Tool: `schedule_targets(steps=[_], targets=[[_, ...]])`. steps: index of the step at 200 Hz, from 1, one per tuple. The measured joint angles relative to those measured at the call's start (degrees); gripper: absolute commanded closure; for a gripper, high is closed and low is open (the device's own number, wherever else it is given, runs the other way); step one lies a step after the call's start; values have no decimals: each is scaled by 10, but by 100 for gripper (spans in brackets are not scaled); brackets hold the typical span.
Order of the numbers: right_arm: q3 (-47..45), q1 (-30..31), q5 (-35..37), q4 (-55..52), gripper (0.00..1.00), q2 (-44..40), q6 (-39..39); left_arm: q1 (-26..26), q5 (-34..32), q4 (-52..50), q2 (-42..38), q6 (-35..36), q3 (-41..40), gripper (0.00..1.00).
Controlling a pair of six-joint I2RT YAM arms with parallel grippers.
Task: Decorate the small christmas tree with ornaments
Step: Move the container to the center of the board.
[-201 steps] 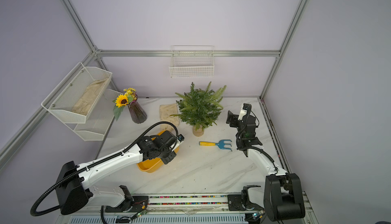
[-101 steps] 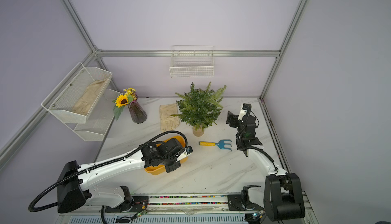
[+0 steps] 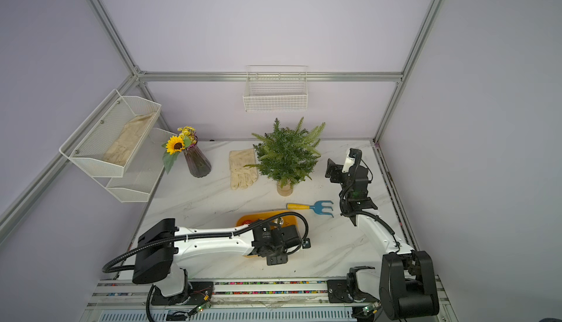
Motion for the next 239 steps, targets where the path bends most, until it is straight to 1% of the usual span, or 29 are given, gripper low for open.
schedule_targets(steps=[35, 47, 59, 83, 107, 127, 148, 164, 182, 200, 212, 239], targets=[[0, 0, -1, 0, 11, -4, 0, -41, 3, -10, 62, -23, 72, 100], [0, 0, -2, 0, 11, -5, 0, -45, 4, -12, 73, -29, 88, 92], [0, 0, -2, 0, 11, -6, 0, -47, 4, -14, 78, -33, 99, 78], [0, 0, -3, -1, 11, -7, 0, -47, -1, -17, 78, -35, 107, 58], [0, 0, -3, -7, 11, -12, 1, -47, -15, -31, 78, -41, 108, 50], [8, 0, -3, -28, 13, -20, 8, -47, -24, -42, 76, -41, 108, 48], [37, 0, -7, -70, 15, -22, 25, -47, -33, -47, 60, -41, 108, 45], [64, 1, -21, -111, 19, -22, 43, -43, -37, -44, 28, -43, 108, 44], [92, 6, -41, -161, 20, -21, 63, -34, -38, -41, -18, -45, 108, 42], [109, 22, -60, -203, 21, -22, 79, -10, -38, -34, -63, -50, 108, 42], [114, 43, -67, -230, 21, -23, 89, 15, -38, -23, -92, -53, 101, 41], [129, 120, -63, -301, 21, -25, 106, 81, -35, -6, -160, -71, 53, 39]])
